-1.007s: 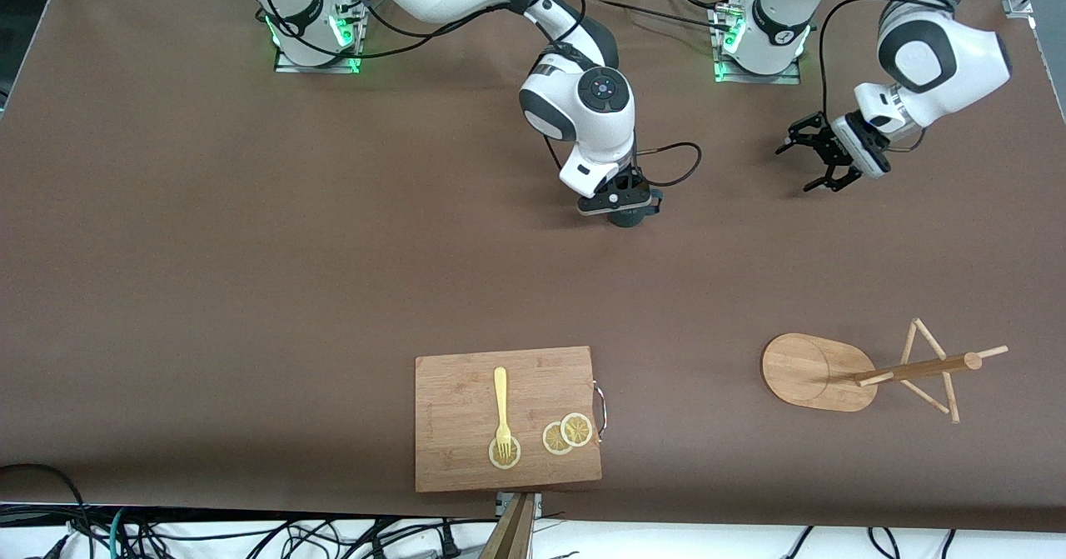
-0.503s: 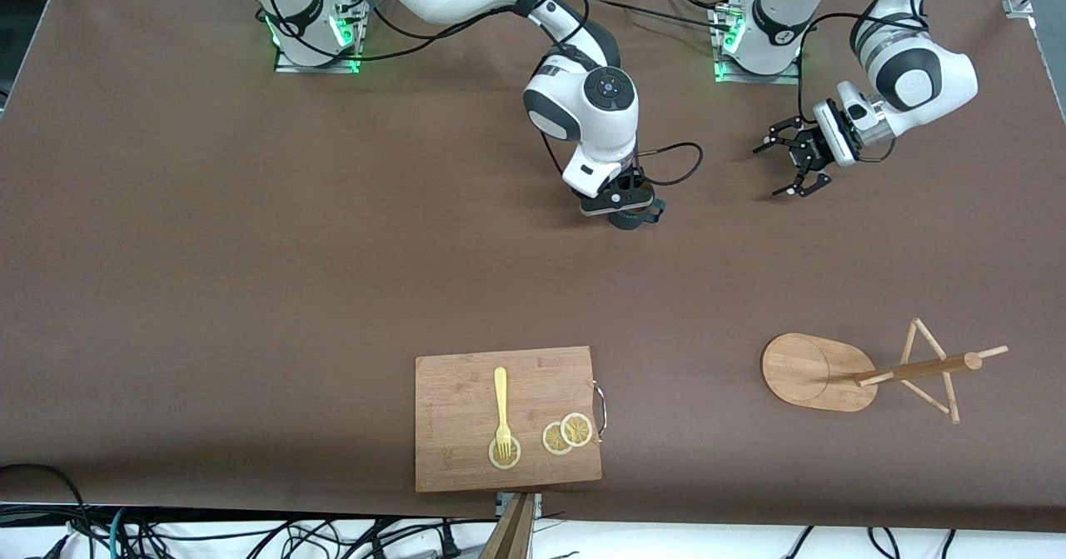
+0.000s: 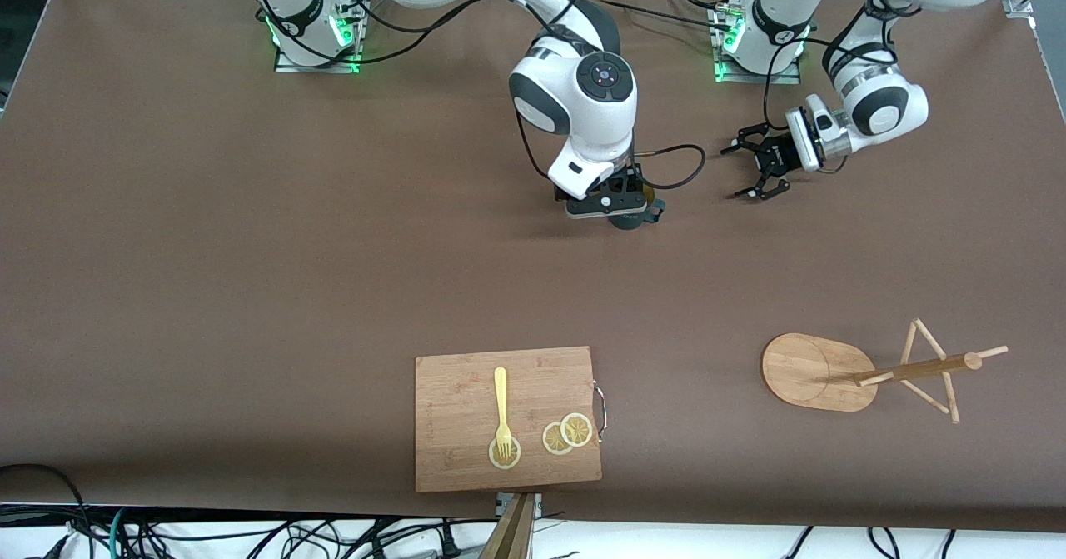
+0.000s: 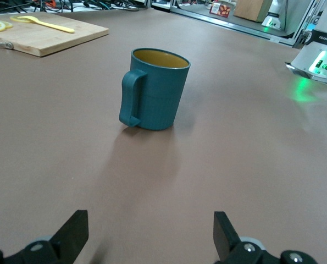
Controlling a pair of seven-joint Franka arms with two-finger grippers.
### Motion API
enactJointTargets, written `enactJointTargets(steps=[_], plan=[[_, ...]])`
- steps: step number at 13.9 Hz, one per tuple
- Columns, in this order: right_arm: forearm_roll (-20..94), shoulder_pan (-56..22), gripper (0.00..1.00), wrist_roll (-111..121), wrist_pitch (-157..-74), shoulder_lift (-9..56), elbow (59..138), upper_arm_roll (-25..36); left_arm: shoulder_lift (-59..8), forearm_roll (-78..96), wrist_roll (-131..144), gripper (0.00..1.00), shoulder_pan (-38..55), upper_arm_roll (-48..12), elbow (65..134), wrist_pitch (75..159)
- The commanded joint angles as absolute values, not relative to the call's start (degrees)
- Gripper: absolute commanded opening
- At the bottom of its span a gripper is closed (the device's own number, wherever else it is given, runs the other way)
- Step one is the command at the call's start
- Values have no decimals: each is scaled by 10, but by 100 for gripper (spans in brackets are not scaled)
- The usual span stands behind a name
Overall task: Pass cup and hang on rack
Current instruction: 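Grasp the mug handle with the left gripper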
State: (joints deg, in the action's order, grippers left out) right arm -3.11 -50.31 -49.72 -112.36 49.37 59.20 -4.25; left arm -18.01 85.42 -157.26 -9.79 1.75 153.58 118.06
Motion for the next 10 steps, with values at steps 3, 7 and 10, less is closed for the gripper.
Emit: enactJointTargets(steps=[3, 7, 10], plan=[[-5, -439, 100, -420, -1016, 419, 597, -49, -268, 924, -1653, 100, -96, -29, 1452, 1165], [-1, -368, 100, -378, -927, 360, 598, -43, -306, 976, -1659, 100, -88, -63, 1398, 1165], [-3, -333, 100, -363, -896, 332, 599, -25, -323, 1016, -1657, 100, -78, -99, 1374, 1165]])
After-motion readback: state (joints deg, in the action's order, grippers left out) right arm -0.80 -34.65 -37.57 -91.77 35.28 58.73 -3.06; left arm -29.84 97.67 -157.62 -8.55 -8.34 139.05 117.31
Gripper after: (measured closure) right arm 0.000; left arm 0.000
